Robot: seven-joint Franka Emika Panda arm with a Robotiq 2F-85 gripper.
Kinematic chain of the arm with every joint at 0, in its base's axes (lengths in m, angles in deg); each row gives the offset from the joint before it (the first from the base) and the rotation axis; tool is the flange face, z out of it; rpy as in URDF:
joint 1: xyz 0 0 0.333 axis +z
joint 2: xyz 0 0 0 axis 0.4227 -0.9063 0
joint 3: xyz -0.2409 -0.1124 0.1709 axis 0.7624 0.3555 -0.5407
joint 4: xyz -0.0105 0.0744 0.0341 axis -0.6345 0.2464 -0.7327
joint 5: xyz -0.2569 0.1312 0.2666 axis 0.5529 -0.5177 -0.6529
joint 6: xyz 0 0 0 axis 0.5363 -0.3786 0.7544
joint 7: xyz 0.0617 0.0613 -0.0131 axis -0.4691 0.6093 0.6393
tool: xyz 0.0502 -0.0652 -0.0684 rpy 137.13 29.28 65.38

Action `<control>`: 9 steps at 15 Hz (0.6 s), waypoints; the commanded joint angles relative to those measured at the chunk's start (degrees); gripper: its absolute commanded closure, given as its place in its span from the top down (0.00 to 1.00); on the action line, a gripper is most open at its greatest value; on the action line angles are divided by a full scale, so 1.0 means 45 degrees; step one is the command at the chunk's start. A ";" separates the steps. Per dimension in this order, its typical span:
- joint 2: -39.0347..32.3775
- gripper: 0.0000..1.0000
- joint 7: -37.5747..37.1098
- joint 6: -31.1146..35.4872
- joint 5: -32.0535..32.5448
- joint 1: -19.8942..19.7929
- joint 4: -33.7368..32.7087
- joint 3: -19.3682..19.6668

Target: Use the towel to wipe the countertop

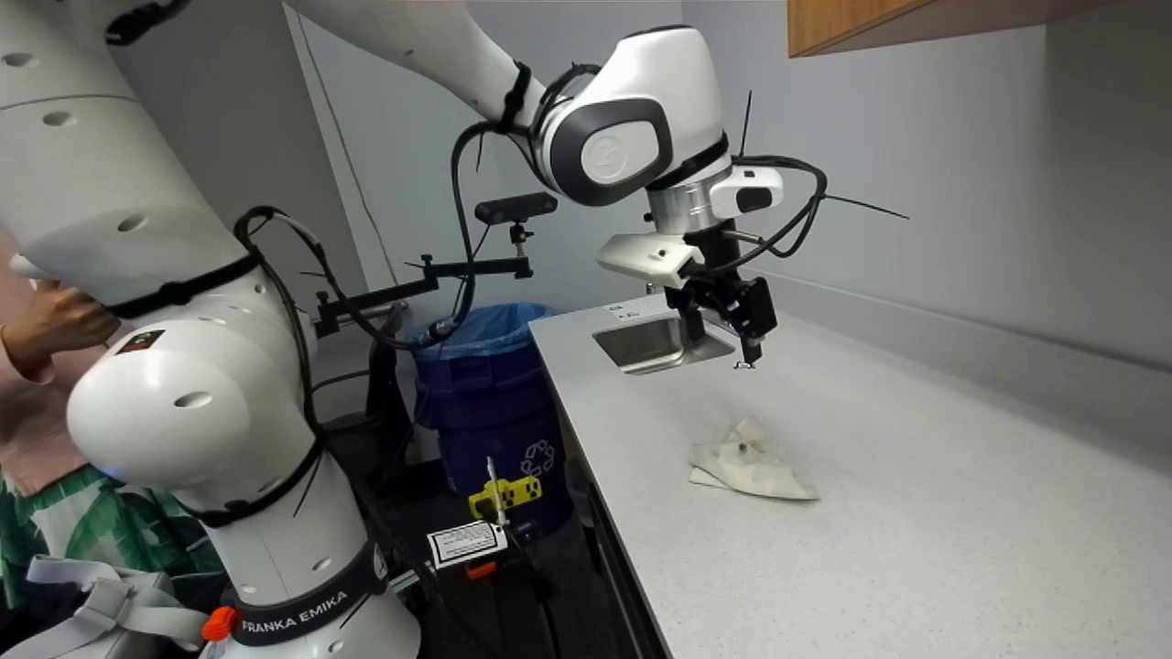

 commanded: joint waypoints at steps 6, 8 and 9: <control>0.0387 1.00 -0.0143 -0.0033 0.0167 0.0389 0.0277 0.0430; 0.0396 1.00 -0.0143 -0.0033 0.0168 0.0390 0.0293 0.0431; 0.0401 1.00 -0.0143 -0.0033 0.0168 0.0390 0.0298 0.0432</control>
